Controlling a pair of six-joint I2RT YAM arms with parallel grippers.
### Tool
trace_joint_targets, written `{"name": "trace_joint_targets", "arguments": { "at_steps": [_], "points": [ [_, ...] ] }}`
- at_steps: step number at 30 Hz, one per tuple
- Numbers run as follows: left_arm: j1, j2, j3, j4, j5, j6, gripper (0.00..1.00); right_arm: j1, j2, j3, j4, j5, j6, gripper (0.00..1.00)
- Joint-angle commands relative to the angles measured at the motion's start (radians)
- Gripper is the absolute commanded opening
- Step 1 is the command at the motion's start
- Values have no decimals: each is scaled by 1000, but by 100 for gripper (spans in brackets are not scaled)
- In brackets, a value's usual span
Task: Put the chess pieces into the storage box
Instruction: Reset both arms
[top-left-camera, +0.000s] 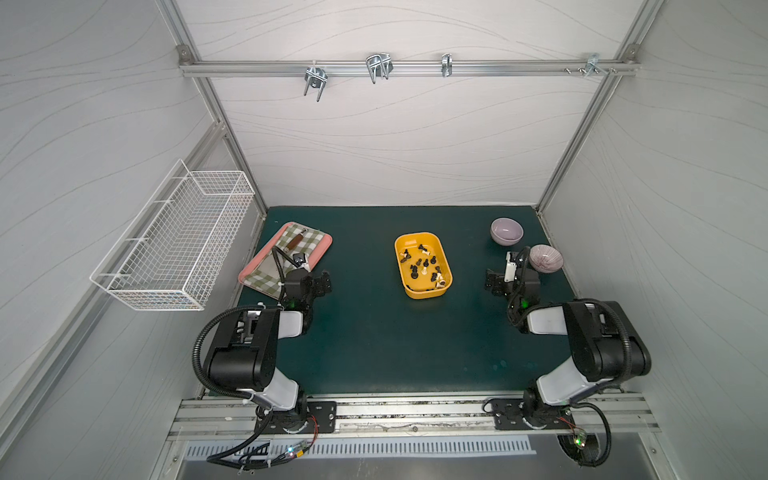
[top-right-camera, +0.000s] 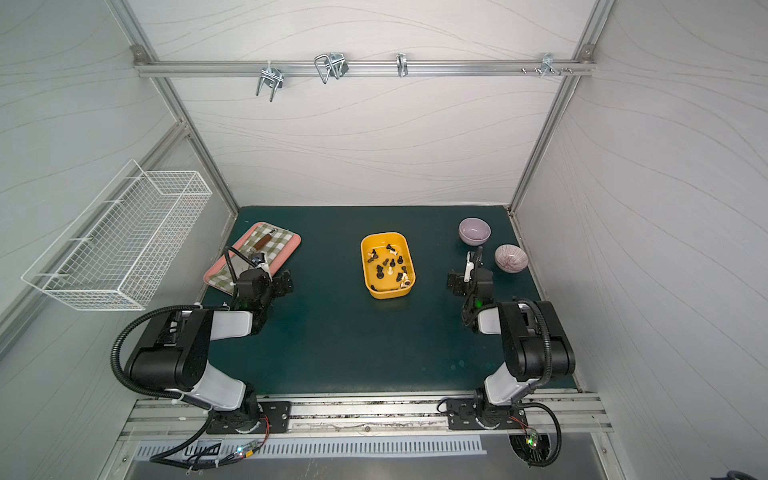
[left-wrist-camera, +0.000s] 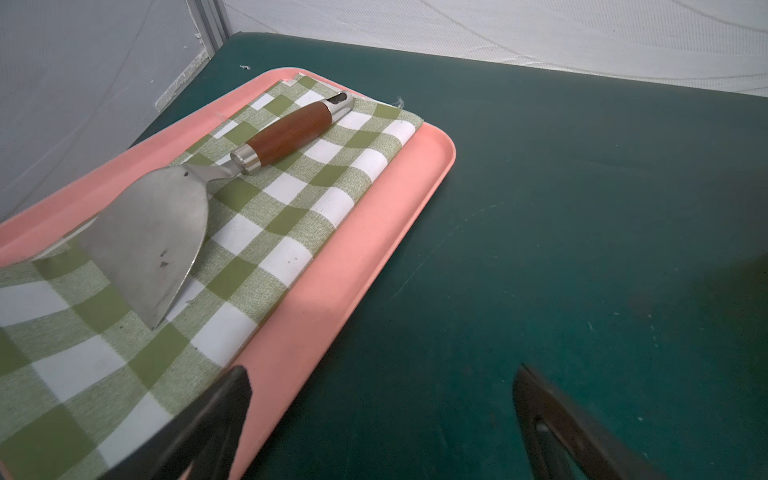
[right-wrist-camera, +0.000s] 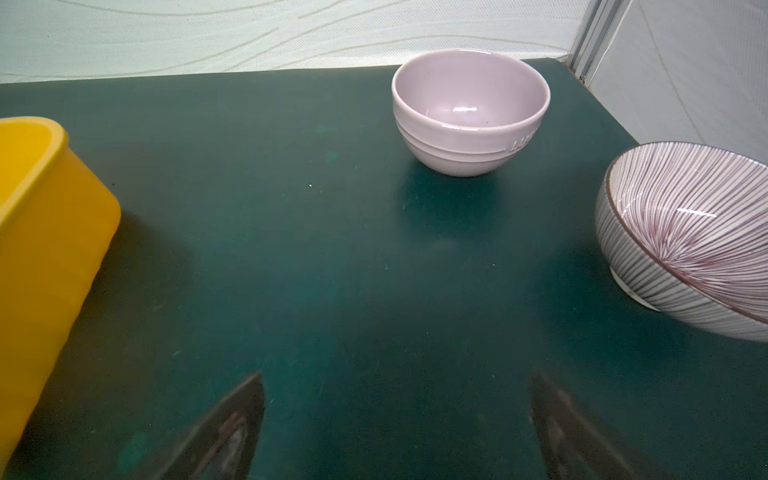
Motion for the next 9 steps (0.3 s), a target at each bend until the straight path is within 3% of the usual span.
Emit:
{"name": "trace_joint_targets", "arguments": {
  "at_steps": [1,9],
  "points": [
    [7,-5,6,60,10,15,99,5,0,7,24,0,-15,99],
    [7,-8,4,62,11,17,99,7,-1,1,36,0,-16,99]
  ]
}}
